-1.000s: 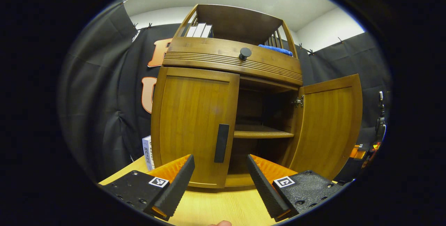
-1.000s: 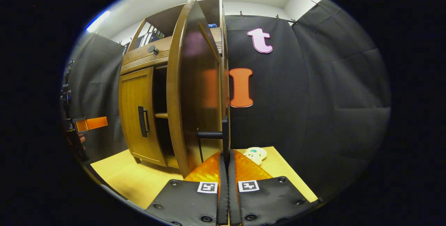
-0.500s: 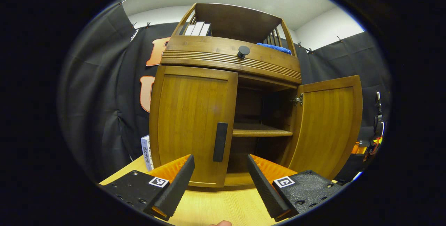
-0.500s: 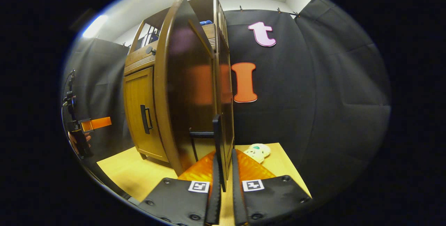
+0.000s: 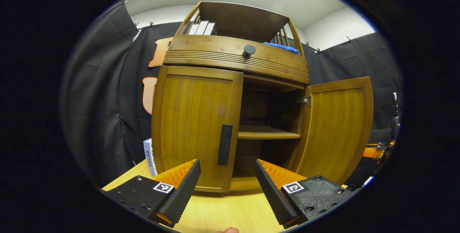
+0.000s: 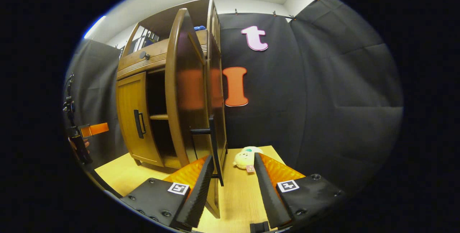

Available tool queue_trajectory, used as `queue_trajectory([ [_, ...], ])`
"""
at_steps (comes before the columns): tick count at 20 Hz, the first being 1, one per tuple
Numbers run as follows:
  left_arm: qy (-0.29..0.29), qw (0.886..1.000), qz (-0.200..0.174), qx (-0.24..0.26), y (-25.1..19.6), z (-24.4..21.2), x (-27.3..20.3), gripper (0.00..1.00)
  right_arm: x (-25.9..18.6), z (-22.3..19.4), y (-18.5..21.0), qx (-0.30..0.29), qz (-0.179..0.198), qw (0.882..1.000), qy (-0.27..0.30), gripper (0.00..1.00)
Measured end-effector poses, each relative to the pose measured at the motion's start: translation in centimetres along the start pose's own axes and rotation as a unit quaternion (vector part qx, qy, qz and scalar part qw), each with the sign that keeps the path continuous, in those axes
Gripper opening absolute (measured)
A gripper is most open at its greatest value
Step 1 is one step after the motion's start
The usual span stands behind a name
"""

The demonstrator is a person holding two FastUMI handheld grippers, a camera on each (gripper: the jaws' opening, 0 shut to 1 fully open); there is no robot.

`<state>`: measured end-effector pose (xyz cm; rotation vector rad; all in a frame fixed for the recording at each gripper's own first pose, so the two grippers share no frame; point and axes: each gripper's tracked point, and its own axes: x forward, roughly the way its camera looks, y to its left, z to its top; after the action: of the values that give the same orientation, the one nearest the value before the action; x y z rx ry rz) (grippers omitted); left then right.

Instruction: Open the right door of the double-door shoe cabinet with the right hand, and open the left door with the left hand.

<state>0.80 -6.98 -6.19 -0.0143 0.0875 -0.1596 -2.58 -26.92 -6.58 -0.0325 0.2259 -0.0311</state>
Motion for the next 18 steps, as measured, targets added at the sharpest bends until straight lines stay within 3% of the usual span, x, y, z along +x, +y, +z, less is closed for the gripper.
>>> queue_trajectory([
  [1, 0.000, 1.000, 0.000, -0.001, -0.1, 0.0, 0.0, 0.95, -1.0, 0.1, 0.0, -0.005, -0.014, 1.000, -0.001, 0.87],
  [2, 0.000, 1.000, -0.001, -0.002, -0.1, -0.1, 0.1, 0.98, -2.0, 0.2, 0.0, -0.011, -0.030, 0.999, 0.000, 0.74],
  [5, 0.002, 1.000, -0.008, -0.003, -0.3, -0.2, 0.3, 0.92, -4.4, 1.3, 1.2, -0.015, -0.066, 0.998, -0.005, 0.77],
  [7, 0.002, 1.000, -0.013, -0.002, -0.5, -0.3, 0.5, 0.95, -5.5, 2.4, 2.8, -0.014, -0.079, 0.997, -0.019, 0.80],
  [10, 0.000, 1.000, -0.014, -0.003, -0.3, -0.3, 0.6, 0.92, -6.7, 3.5, 5.7, -0.023, -0.081, 0.996, -0.040, 0.99],
  [13, -0.002, 1.000, -0.005, -0.005, 0.1, 0.0, 0.5, 0.95, -6.2, 4.2, 9.5, -0.028, -0.060, 0.997, -0.042, 1.00],
  [16, -0.007, 1.000, 0.012, -0.003, 1.6, 0.4, 0.6, 0.91, -5.0, 4.5, 12.7, -0.045, -0.041, 0.997, -0.044, 0.91],
  [18, -0.013, 1.000, 0.023, -0.005, 2.6, 0.9, 0.8, 0.91, -4.1, 4.3, 15.1, -0.048, -0.019, 0.998, -0.046, 0.97],
])
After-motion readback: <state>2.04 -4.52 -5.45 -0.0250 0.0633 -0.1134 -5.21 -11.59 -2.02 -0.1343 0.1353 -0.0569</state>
